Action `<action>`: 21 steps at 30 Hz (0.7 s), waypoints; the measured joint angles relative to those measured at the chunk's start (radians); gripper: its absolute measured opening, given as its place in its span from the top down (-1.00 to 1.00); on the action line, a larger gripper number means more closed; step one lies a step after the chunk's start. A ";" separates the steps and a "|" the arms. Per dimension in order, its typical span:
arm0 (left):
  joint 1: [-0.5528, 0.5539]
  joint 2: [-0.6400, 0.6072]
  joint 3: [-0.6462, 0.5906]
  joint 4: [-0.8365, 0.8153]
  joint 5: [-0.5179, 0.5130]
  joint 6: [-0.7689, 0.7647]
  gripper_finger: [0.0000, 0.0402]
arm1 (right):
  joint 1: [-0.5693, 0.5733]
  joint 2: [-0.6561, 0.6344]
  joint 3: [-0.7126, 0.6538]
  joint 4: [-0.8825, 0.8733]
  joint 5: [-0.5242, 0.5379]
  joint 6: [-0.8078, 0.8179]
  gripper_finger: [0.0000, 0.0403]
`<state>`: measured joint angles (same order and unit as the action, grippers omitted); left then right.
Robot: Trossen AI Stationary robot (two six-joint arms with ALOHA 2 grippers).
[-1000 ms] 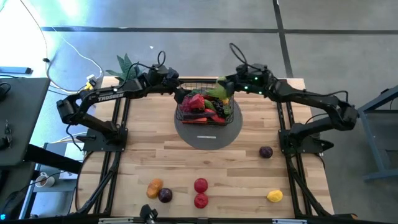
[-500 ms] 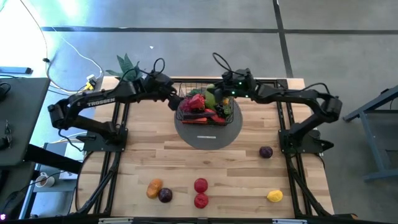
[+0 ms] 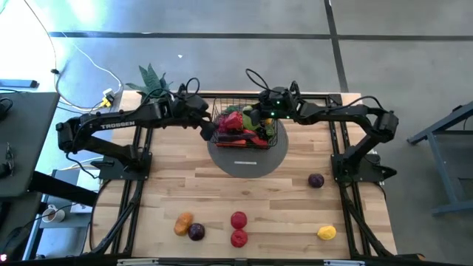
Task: Build produce basket
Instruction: Put the green chayote into the wire basket, then put the top violet plum into the wire basket
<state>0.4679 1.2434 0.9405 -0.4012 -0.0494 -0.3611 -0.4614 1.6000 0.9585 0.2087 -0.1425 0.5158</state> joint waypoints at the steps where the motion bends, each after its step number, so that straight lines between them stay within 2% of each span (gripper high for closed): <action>1: -0.007 0.000 0.000 -0.002 0.000 -0.004 -0.76 | 0.000 0.000 0.000 0.001 0.000 0.000 0.24; 7: -0.046 0.000 0.000 -0.061 0.000 -0.007 -0.76 | -0.003 0.000 0.001 0.000 0.032 0.000 -0.22; 10: -0.063 0.000 0.000 -0.101 0.000 -0.007 -0.76 | -0.010 0.000 0.018 -0.003 0.033 0.000 -0.37; 14: -0.082 0.000 0.000 -0.133 0.000 -0.007 -0.76 | -0.016 -0.002 0.064 -0.043 0.005 -0.038 -0.42; 21: -0.127 0.000 0.000 -0.202 -0.016 -0.055 -0.76 | 0.010 -0.003 0.190 -0.310 -0.027 -0.157 -0.42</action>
<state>0.3405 1.2438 0.9405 -0.6028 -0.0658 -0.4160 -0.4511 1.5970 1.1489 -0.1015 -0.1697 0.3585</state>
